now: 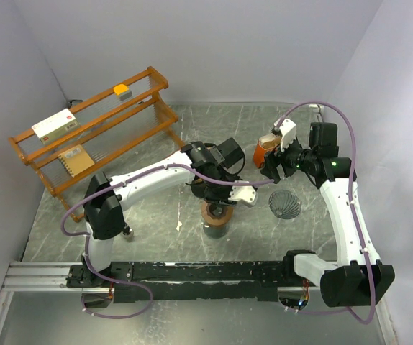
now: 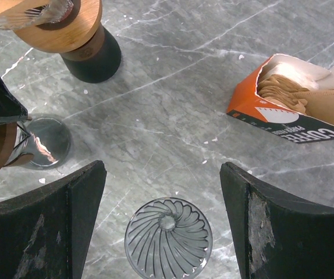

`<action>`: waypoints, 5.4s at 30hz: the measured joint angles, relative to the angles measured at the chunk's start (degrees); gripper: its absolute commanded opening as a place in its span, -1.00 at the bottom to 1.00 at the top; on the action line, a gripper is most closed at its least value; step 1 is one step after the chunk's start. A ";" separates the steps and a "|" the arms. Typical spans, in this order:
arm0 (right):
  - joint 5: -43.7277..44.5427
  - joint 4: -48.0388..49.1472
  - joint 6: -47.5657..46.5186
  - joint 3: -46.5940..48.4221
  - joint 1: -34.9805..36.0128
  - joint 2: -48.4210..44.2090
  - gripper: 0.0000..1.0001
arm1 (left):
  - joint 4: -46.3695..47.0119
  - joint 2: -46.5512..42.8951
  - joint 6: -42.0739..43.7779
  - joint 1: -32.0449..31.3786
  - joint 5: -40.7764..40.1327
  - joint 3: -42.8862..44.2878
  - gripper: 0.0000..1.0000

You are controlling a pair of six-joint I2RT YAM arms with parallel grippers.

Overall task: Place the coffee filter in the dripper
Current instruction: Place the dripper holder onto the coffee server, then pick up the coffee dripper from the center of the board, then place the coffee dripper in the dripper holder.

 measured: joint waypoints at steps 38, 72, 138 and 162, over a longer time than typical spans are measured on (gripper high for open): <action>26.75 -7.52 -4.81 -10.80 -2.29 5.29 0.57 | 8.44 -20.46 -2.89 0.00 0.90 -3.74 0.66; 11.23 -10.12 -11.04 -7.50 -11.65 17.40 -1.00 | 9.38 -21.53 -2.10 0.00 -1.53 -9.27 0.65; -3.15 -31.54 -6.23 24.13 31.34 24.65 -1.00 | 2.82 -29.77 18.93 0.02 9.07 -16.98 0.54; -2.08 -31.98 -4.26 25.22 31.61 29.22 -0.90 | 3.26 -22.77 19.30 -7.19 -2.40 -19.76 -0.29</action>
